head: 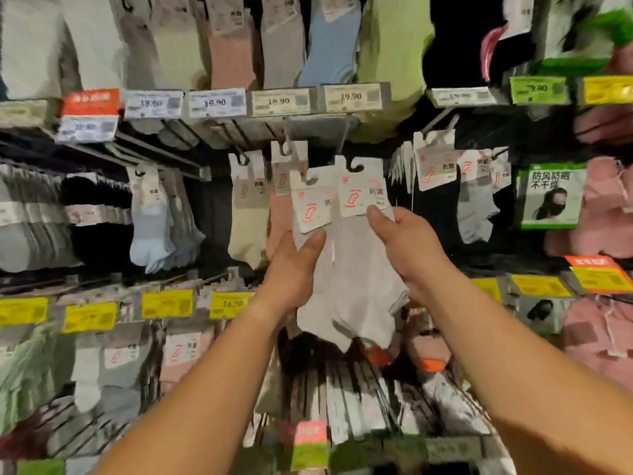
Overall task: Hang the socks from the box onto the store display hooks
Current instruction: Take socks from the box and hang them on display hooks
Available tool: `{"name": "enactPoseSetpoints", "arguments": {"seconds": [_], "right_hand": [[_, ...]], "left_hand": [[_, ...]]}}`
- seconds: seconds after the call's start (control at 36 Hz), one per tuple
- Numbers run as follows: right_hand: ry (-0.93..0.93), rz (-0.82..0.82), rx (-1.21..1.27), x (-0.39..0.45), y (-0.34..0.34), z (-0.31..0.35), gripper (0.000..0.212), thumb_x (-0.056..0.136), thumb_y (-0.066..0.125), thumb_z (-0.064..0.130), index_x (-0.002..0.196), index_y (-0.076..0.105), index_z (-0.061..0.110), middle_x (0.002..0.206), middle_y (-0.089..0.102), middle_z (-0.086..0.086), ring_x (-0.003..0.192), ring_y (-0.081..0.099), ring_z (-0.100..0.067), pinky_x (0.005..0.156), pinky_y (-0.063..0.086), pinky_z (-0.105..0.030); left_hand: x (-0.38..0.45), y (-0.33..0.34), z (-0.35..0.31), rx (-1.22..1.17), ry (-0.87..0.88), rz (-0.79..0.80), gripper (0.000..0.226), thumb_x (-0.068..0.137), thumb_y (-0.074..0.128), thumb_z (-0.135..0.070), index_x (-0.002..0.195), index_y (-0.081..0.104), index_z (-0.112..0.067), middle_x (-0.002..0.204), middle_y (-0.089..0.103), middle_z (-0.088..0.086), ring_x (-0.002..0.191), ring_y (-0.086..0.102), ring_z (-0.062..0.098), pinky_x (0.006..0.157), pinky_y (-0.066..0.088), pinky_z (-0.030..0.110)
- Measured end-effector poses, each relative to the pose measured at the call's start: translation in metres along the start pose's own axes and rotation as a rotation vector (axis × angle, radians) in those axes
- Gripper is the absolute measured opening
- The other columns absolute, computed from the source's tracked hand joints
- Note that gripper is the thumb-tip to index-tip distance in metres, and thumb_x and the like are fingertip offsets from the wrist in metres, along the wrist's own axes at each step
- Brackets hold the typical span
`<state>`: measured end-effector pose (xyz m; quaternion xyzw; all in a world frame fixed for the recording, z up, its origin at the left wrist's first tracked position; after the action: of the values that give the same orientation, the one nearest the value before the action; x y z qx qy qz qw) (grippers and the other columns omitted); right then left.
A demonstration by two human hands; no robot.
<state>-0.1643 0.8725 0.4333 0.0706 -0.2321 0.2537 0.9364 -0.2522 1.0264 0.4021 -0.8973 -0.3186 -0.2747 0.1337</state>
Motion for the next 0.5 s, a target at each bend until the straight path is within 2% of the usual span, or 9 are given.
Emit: {"name": "enactPoseSetpoints", "arguments": {"seconds": [0.03,0.08,0.11,0.17,0.22,0.28,0.42,0.5], "right_hand": [[-0.006,-0.007,-0.010,0.005,0.001,0.005,0.025,0.100,0.057,0.035,0.108,0.067,0.014,0.099,0.075,-0.004,0.089,0.072,-0.020,0.074,0.058,-0.035],[-0.019,-0.005,0.008,0.015,0.005,0.013,0.025,0.100,0.057,0.035,0.109,0.067,0.014,0.097,0.076,-0.003,0.088,0.073,-0.022,0.074,0.060,-0.036],[-0.022,-0.003,0.031,0.018,0.006,0.016,0.025,0.100,0.057,0.034,0.109,0.067,0.013,0.096,0.076,-0.004,0.087,0.074,-0.022,0.073,0.061,-0.037],[-0.030,0.003,0.061,0.024,0.011,0.022,0.024,0.100,0.057,0.030,0.110,0.067,0.010,0.093,0.076,-0.004,0.081,0.074,-0.020,0.065,0.060,-0.032],[-0.038,-0.001,0.093,0.028,0.014,0.027,0.025,0.100,0.058,0.028,0.111,0.066,0.008,0.093,0.076,-0.005,0.077,0.073,-0.018,0.059,0.057,-0.028],[-0.045,-0.004,0.112,0.032,0.017,0.032,0.026,0.100,0.058,0.028,0.113,0.065,0.007,0.095,0.076,-0.008,0.079,0.074,-0.020,0.060,0.057,-0.029],[-0.047,0.006,0.129,0.046,0.020,0.042,0.026,0.100,0.058,0.028,0.115,0.064,0.007,0.097,0.076,-0.008,0.086,0.074,-0.024,0.071,0.061,-0.038],[-0.042,0.005,0.148,0.053,0.019,0.048,0.022,0.101,0.057,0.027,0.113,0.064,0.009,0.092,0.077,-0.006,0.080,0.075,-0.021,0.064,0.059,-0.034]], "left_hand": [[0.006,-0.006,0.002,-0.002,-0.015,-0.015,0.026,0.093,0.066,-0.045,0.115,0.059,-0.059,0.128,0.069,-0.010,0.118,0.065,0.012,0.103,0.052,0.041],[0.016,-0.013,0.007,-0.009,-0.025,-0.010,0.046,0.088,0.067,-0.051,0.132,0.055,-0.046,0.131,0.067,-0.006,0.121,0.064,0.018,0.106,0.049,0.049],[0.018,-0.014,0.005,-0.004,-0.020,0.009,0.052,0.091,0.064,-0.048,0.140,0.052,-0.035,0.131,0.068,-0.005,0.121,0.065,0.017,0.105,0.050,0.047],[0.020,-0.018,0.003,-0.028,-0.014,0.003,0.044,0.101,0.058,-0.034,0.143,0.052,-0.023,0.128,0.069,-0.004,0.117,0.067,0.015,0.102,0.052,0.042],[0.020,-0.021,0.007,-0.060,-0.037,0.001,0.037,0.104,0.055,-0.029,0.140,0.056,-0.022,0.127,0.070,-0.004,0.115,0.068,0.016,0.102,0.053,0.045],[0.020,-0.022,0.008,-0.046,-0.042,0.002,0.037,0.104,0.055,-0.030,0.140,0.056,-0.022,0.127,0.070,-0.004,0.115,0.068,0.017,0.102,0.053,0.046],[0.021,-0.023,0.004,-0.074,-0.054,0.018,0.038,0.106,0.051,-0.027,0.143,0.052,-0.019,0.127,0.070,-0.002,0.113,0.069,0.016,0.099,0.056,0.039],[0.020,-0.023,0.002,-0.091,-0.059,0.020,0.037,0.106,0.051,-0.027,0.142,0.052,-0.019,0.125,0.071,0.000,0.111,0.070,0.018,0.091,0.059,0.033]]}}
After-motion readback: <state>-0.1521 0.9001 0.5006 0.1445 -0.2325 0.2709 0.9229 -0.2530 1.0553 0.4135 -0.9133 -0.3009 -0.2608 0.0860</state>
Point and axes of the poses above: each hand's wrist, its own x-axis towards the middle knuckle, its own y-axis out of the palm, z = x × y, the point moved 5 cm from there along x, towards the middle knuckle
